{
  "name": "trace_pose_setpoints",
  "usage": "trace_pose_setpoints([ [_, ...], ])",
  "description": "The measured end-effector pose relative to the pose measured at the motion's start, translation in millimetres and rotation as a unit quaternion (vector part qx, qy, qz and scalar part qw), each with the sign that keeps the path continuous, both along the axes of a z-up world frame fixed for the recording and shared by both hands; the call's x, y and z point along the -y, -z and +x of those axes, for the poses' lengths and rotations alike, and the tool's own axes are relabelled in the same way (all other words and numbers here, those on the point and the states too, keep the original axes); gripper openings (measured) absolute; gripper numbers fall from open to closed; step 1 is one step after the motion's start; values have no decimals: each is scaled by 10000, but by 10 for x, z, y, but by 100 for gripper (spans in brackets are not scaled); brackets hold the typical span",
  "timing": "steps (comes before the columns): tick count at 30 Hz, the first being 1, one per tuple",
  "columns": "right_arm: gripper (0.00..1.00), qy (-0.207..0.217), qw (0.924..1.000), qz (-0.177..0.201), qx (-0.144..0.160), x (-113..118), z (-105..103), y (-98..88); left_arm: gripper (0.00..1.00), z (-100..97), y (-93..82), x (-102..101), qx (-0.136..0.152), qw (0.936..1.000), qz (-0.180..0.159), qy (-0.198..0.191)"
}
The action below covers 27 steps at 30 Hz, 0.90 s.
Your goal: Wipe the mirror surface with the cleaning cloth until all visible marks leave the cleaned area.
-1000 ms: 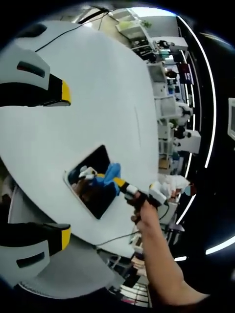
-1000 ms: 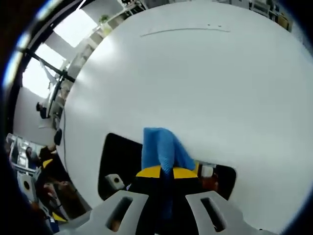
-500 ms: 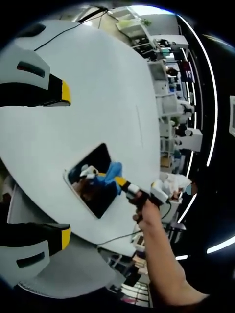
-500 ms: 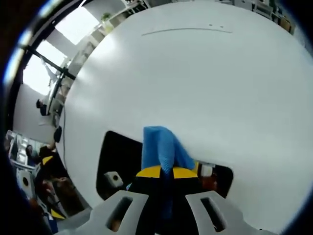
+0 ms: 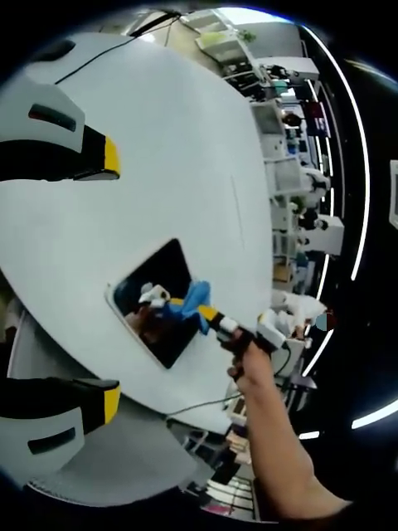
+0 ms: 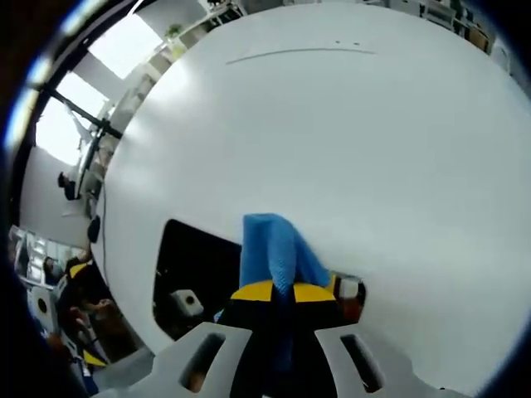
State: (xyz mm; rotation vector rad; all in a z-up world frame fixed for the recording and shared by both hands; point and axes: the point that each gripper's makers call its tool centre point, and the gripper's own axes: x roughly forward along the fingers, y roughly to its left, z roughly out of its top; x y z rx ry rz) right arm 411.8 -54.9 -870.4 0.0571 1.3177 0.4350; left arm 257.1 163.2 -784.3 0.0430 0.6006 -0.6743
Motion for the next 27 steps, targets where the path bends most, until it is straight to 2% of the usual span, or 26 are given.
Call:
trace_pose_setpoints([
  [8, 1, 77, 9999, -66, -46, 106, 23, 16, 100, 17, -8, 20, -10, 10000, 13, 20],
  [17, 1, 65, 10000, -56, -23, 91, -15, 10, 100, 34, -25, 26, -7, 10000, 22, 39],
  [27, 1, -36, 10000, 13, -20, 53, -186, 5, 100, 47, -42, 33, 4, 10000, 4, 37],
])
